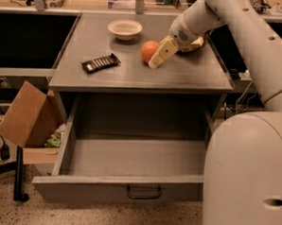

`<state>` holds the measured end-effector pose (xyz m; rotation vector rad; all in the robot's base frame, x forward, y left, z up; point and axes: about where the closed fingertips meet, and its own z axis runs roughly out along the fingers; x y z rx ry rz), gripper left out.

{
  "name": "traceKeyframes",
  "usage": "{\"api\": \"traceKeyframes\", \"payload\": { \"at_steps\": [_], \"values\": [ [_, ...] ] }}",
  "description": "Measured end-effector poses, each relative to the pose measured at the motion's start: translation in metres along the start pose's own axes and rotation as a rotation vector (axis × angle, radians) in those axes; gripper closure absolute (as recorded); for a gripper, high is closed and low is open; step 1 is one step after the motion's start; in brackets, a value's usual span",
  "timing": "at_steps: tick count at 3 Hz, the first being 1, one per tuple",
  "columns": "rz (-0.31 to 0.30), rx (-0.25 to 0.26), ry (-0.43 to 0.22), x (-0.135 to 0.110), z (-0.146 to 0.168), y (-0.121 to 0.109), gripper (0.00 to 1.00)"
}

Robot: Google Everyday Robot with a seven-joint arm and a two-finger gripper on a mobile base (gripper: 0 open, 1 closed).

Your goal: Place orange into top drawer

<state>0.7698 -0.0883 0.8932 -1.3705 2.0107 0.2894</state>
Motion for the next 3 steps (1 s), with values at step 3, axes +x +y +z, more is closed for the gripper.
{"api": "traceKeyframes", "payload": {
  "at_steps": [3],
  "values": [
    [0.048,-0.002,-0.001,-0.01,0.038,0.0,0.0]
  ]
}}
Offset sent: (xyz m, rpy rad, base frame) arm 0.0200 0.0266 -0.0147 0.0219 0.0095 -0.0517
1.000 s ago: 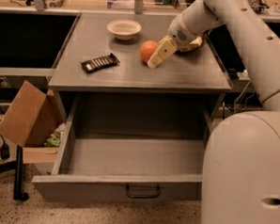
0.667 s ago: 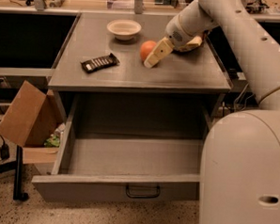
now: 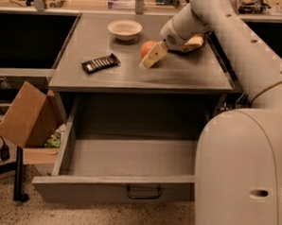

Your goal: Place orange into top drawer

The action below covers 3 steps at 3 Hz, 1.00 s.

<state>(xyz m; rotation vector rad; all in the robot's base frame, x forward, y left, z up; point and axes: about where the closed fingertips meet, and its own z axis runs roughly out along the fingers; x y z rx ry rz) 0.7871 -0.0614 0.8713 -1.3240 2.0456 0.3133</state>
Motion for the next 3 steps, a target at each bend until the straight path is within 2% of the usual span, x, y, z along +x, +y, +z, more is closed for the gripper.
{"api": "traceKeyframes", "payload": {
  "at_steps": [1,2,3],
  "values": [
    [0.004,-0.019,0.001,0.0,0.011,0.003,0.15],
    [-0.002,-0.044,-0.002,-0.003,0.023,0.008,0.38],
    [-0.022,-0.047,-0.024,-0.01,0.022,0.011,0.61]
  ]
}}
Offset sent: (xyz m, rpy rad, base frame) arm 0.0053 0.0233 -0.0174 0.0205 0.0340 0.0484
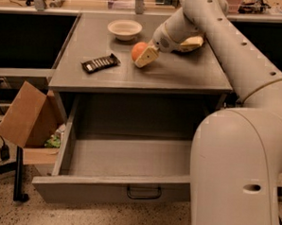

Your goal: Place orange into top drawer

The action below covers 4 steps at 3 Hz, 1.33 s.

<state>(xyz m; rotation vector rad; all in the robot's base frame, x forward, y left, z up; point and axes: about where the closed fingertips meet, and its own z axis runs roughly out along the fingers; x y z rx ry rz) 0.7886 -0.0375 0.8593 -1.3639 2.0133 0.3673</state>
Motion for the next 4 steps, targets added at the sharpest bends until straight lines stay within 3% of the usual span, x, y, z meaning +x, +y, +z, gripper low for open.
{"api": "traceKeyframes", "payload": {
  "at_steps": [1,2,3,4],
  "values": [
    [-0.076,0.029,-0.039,-0.017,-0.024,0.011,0.84],
    [-0.153,0.098,-0.1,-0.034,-0.075,0.033,1.0],
    [-0.182,0.193,-0.169,-0.03,-0.13,0.06,1.0],
    [-0.183,0.193,-0.169,-0.03,-0.13,0.06,1.0]
  ]
}}
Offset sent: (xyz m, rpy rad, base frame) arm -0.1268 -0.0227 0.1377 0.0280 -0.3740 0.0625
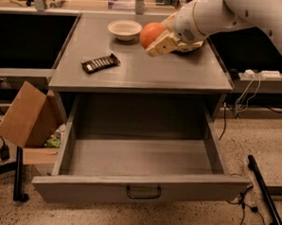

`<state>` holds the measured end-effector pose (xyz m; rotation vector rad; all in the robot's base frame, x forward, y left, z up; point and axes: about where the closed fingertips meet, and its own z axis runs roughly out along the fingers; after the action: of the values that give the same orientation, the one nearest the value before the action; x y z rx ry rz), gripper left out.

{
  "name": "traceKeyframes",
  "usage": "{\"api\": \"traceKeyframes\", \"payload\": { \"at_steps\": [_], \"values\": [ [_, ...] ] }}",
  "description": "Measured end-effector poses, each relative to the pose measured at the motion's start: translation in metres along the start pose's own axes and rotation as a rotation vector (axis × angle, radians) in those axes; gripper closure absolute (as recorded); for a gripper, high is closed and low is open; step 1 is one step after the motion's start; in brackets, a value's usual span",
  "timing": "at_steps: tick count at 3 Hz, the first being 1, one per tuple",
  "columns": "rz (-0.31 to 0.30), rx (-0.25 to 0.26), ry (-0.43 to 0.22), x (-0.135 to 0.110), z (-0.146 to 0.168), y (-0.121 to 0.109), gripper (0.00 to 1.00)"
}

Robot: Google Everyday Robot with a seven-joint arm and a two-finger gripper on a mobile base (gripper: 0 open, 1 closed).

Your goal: Place orange into top drawer

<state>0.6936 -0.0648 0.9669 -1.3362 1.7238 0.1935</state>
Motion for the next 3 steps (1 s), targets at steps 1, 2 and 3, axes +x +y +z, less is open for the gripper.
{"api": "traceKeyframes", "payload": {
  "at_steps": [1,2,3],
  "values": [
    [-0.029,-0.019,-0.001,0.0,0.003,0.011,1.0],
    [-0.079,-0.079,-0.02,-0.005,-0.004,0.047,1.0],
    [-0.123,-0.173,-0.037,-0.011,-0.023,0.115,1.0]
  ]
}}
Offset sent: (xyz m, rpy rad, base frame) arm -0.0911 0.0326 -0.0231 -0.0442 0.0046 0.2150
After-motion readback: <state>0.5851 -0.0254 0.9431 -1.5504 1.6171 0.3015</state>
